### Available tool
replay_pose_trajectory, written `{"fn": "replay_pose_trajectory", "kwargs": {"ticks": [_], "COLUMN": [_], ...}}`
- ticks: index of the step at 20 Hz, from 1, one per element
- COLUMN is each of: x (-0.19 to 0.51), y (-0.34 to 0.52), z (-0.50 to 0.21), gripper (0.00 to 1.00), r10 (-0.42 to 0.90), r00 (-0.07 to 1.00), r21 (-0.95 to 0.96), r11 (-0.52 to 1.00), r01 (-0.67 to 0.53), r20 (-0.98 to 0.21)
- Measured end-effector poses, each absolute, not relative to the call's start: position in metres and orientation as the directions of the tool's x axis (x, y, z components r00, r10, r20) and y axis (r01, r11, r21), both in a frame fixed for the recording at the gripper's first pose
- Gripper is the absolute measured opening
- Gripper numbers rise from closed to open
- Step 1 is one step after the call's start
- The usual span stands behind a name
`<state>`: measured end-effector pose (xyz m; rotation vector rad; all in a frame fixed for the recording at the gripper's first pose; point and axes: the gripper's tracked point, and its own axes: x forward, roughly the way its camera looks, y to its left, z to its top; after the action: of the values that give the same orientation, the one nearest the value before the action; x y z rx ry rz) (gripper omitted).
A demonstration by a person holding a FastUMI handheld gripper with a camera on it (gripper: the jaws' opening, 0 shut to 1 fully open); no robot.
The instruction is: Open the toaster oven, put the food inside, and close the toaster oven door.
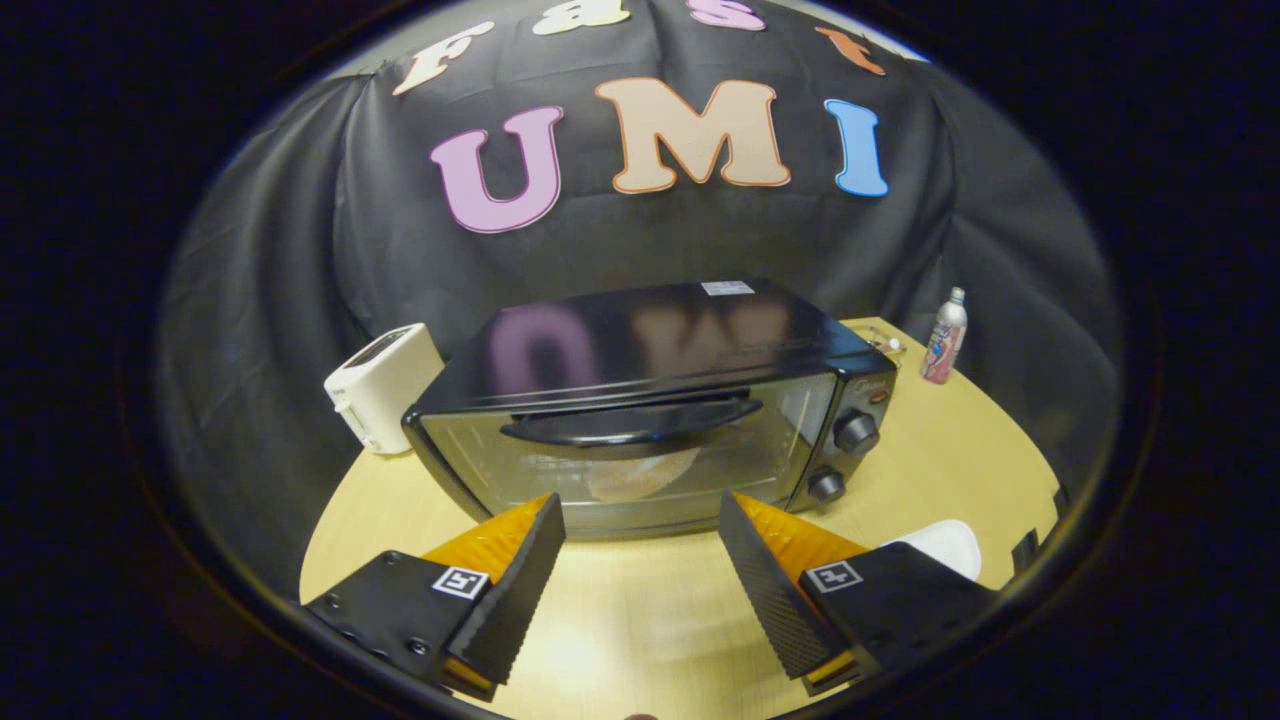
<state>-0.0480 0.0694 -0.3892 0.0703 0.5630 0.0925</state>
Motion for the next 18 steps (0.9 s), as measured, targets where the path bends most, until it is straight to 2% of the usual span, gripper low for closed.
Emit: {"fn": "replay_pose_trajectory", "kwargs": {"ticks": [6,13,18], "x": [-0.042,-0.018,-0.001], "y": [0.058,0.032,0.021], "z": [-0.349,-0.194,-0.092], "gripper": [0.99,0.99,0.99], "r10": [0.099,0.094,0.104], "r00": [0.876,0.971,0.990], "r21": [0.080,0.062,0.094], "r11": [0.994,0.995,0.991], "r01": [-0.069,-0.082,-0.095], "r20": [-0.472,-0.221,-0.094]}}
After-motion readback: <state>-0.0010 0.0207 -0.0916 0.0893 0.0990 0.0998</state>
